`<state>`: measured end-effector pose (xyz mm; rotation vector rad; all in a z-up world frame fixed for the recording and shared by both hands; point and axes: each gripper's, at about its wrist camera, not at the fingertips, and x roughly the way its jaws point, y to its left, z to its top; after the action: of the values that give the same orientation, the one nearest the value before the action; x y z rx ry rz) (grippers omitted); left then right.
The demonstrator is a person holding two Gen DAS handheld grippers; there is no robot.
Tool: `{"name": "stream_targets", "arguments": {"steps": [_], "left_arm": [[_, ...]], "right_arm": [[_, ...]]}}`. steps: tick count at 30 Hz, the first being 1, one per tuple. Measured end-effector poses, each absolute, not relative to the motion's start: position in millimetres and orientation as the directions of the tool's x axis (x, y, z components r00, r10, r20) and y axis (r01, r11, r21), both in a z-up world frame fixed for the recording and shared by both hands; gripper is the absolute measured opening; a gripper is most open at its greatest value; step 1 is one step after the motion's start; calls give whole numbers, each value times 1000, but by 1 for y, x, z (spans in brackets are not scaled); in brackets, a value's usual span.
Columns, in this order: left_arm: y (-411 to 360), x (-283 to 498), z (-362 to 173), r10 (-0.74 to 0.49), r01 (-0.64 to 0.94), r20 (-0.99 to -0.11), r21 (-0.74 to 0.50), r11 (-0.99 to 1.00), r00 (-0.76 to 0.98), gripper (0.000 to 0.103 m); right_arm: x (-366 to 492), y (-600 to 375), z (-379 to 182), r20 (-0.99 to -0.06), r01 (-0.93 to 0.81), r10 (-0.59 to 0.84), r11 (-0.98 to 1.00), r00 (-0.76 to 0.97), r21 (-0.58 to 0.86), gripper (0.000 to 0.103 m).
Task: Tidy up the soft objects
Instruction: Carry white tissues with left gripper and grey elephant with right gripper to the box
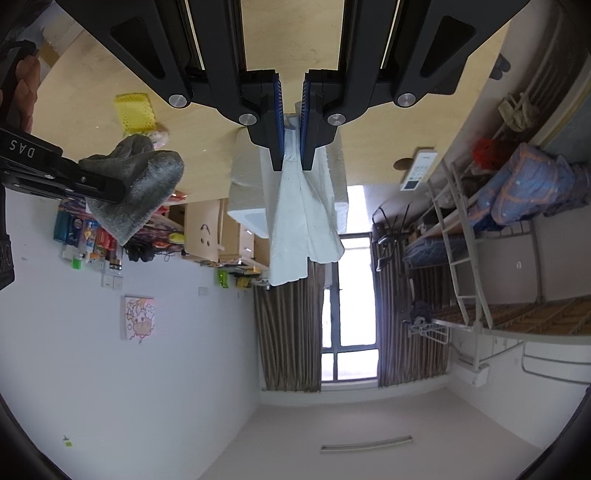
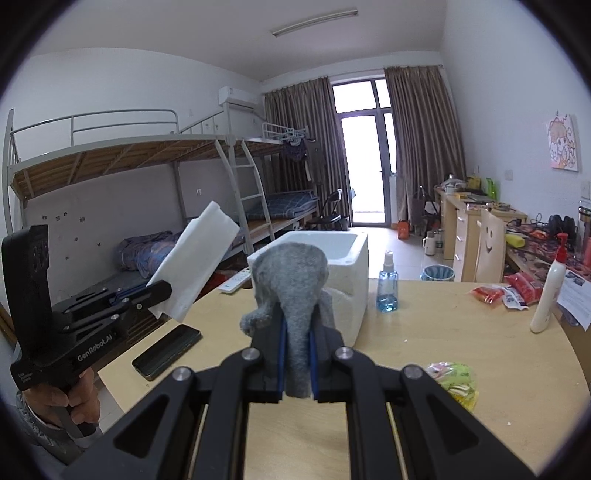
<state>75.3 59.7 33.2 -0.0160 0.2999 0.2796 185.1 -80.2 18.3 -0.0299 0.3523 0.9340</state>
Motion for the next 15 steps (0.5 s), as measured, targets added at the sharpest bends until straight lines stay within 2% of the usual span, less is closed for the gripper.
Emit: {"name": "stream_targets", "arguments": {"steps": [15], "left_arm": [[89, 108, 41, 280, -295, -304, -5, 955, 911, 8]], "right_arm": [[206, -60, 38, -324, -794, 778, 597, 538, 115, 13]]}}
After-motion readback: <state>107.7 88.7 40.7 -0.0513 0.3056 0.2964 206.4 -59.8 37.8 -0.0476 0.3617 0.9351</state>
